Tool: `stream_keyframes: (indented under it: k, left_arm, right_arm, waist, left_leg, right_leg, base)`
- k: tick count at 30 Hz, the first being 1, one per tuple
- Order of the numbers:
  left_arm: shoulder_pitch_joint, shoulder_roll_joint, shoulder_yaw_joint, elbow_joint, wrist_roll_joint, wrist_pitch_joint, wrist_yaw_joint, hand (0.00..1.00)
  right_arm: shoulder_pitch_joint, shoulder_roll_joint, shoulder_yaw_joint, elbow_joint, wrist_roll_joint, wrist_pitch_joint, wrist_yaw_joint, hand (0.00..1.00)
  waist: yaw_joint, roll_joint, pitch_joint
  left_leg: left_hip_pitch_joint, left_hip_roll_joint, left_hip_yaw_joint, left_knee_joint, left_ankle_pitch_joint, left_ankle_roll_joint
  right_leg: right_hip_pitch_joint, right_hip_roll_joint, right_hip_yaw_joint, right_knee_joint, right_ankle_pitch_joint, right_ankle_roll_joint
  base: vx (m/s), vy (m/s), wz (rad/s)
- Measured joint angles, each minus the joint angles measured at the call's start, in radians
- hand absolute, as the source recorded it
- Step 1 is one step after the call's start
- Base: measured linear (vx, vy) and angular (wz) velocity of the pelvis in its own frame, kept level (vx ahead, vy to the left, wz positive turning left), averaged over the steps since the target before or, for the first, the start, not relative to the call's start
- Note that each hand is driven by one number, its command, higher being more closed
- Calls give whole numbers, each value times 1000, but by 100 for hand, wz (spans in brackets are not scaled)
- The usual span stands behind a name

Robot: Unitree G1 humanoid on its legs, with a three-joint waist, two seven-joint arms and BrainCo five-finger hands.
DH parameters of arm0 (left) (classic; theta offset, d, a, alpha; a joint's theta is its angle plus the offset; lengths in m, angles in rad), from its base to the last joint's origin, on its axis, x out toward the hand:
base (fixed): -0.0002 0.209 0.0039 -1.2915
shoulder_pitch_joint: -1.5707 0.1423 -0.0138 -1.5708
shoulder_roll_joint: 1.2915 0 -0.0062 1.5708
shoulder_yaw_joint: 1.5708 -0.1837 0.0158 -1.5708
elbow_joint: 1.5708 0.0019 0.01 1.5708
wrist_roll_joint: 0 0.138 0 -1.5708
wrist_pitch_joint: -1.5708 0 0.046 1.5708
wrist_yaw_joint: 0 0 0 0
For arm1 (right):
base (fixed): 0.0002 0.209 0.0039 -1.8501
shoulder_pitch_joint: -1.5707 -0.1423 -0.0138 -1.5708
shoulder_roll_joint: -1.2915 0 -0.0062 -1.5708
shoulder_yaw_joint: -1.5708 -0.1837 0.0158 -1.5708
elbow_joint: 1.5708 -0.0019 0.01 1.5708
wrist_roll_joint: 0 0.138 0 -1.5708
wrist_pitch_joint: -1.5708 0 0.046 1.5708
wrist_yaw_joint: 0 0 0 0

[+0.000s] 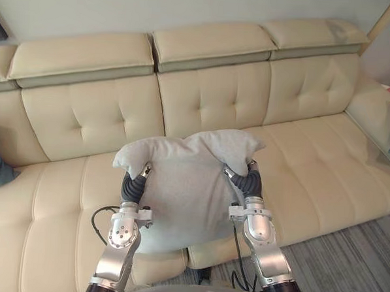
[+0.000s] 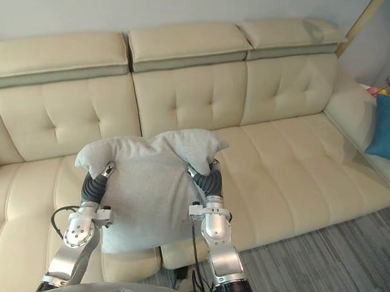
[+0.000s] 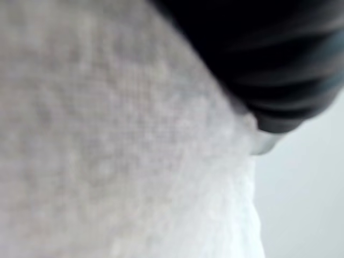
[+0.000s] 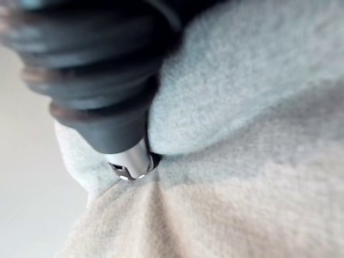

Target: Pick up cushions and gather them together orderly.

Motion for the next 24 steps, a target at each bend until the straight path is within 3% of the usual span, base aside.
stream_keyframes:
  k: [2, 7, 8, 9, 10, 11, 12, 13, 15, 16, 17, 18, 20, 22, 24]
  left_arm:
    - [-6, 0, -3, 0, 0, 0, 9, 100]
    - [-6, 8, -1, 0, 0, 4, 12, 100]
    - [-25, 30, 4, 0, -1, 4, 19, 100]
    - [-35, 37, 4, 0, -2, 4, 24, 100]
    - [-51, 43, 6, 0, -4, 5, 29, 100]
    - [-61, 45, 10, 0, -4, 6, 30, 100]
    - [-84, 46, 13, 4, -5, 11, 33, 100]
    - [-81, 46, 12, 4, -5, 11, 35, 100]
    - [-81, 50, 15, 3, -7, 10, 46, 100]
    - [-82, 53, 21, 1, -9, 8, 55, 100]
    - [-82, 49, 26, 2, -11, 8, 57, 100]
    - [-79, 50, 23, 0, -12, 8, 58, 100]
    - [-76, 48, 23, 0, -14, 8, 58, 100]
    - [-75, 44, 20, 0, -14, 12, 57, 100]
    - [-75, 33, 20, 0, -14, 16, 57, 100]
  right_arm:
    - [-3, -6, 0, 0, 0, 0, 0, 100]
    - [-9, -11, 8, 3, -1, 0, 1, 100]
    - [-37, -11, 15, 5, -4, 1, 1, 100]
    - [-51, -12, 14, 5, -10, 2, 1, 100]
    - [-73, -17, 14, 9, -16, 3, 0, 100]
    - [-93, -21, 13, 16, -22, 3, 0, 100]
    - [-132, -24, 11, 46, -24, 4, -3, 100]
    - [-133, -22, 12, 57, -24, 5, -3, 100]
    - [-134, -19, 17, 66, -31, 5, -3, 100]
    - [-140, -16, 25, 66, -32, 5, -3, 100]
    - [-147, -14, 29, 67, -32, 5, -3, 100]
    - [-153, -24, 32, 68, -31, 6, -3, 100]
    - [-153, -25, 33, 69, -31, 10, -2, 100]
    - [-150, -25, 32, 73, -30, 21, -1, 100]
    - [-147, -26, 31, 77, -28, 23, -1, 100]
  waist:
    - [-2, 0, 0]
    - [6, -12, 3]
    - [11, -45, 4]
    - [11, -50, 7]
    - [10, -52, 8]
    - [16, -44, 10]
    - [9, -33, 34]
    - [18, -34, 35]
    - [27, -49, 32]
    - [30, -72, 24]
    - [30, -65, 27]
    - [28, -51, 35]
    - [33, -50, 34]
    - [25, -50, 34]
    - [22, -49, 34]
  left_leg:
    - [6, -19, -1, -17, 12, 19]
    - [-7, -39, 11, -7, 8, 27]
    - [-96, -56, 34, 83, -11, 49]
    - [-128, -55, 40, 112, -14, 55]
    - [-170, -48, 50, 142, -14, 62]
    - [-195, -25, 66, 148, -9, 78]
    - [-205, 3, 65, 146, 12, 78]
    - [-199, 15, 59, 144, 23, 72]
    - [-199, 14, 39, 143, 35, 53]
    - [-215, 13, 21, 144, 43, 37]
    - [-227, 20, 4, 142, 45, 33]
    - [-253, 38, -31, 102, 88, 2]
    - [-256, 42, -34, 68, 118, -8]
    - [-237, 43, -65, -24, 203, -27]
    - [-212, 41, -81, -66, 229, -33]
  right_leg:
    - [-1, -15, 8, 0, 8, 10]
    - [-22, -32, 41, 0, 42, 24]
    - [-88, -48, 80, 14, 65, 49]
    - [-116, -49, 96, 25, 80, 69]
    - [-152, -47, 123, 23, 122, 129]
    - [-170, -43, 134, 17, 146, 163]
    - [-220, -53, 80, 262, -39, 26]
    - [-209, -76, 43, 396, -173, 21]
    - [-117, -116, 41, 397, -279, 77]
    - [-70, -122, 39, 323, -300, 109]
    - [-66, -112, 29, 293, -283, 102]
    - [-39, -83, -18, 197, -226, 79]
    - [-35, -72, -34, 159, -202, 68]
    - [-11, -59, -76, 103, -165, 51]
    - [5, -54, -94, 98, -165, 50]
  base:
    - [-70, 100, 1]
    - [-116, 65, -14]
    - [-219, 36, -38]
    - [-245, 29, -43]
    - [-229, 41, -28]
    - [-234, 74, -24]
    - [-230, 84, -15]
    - [-129, 50, -5]
    - [-101, -99, 19]
    - [-102, -181, 31]
    - [-138, -238, 56]
    - [-108, -184, 45]
    - [-65, -160, 34]
    - [-20, -145, 41]
    - [-7, -62, 28]
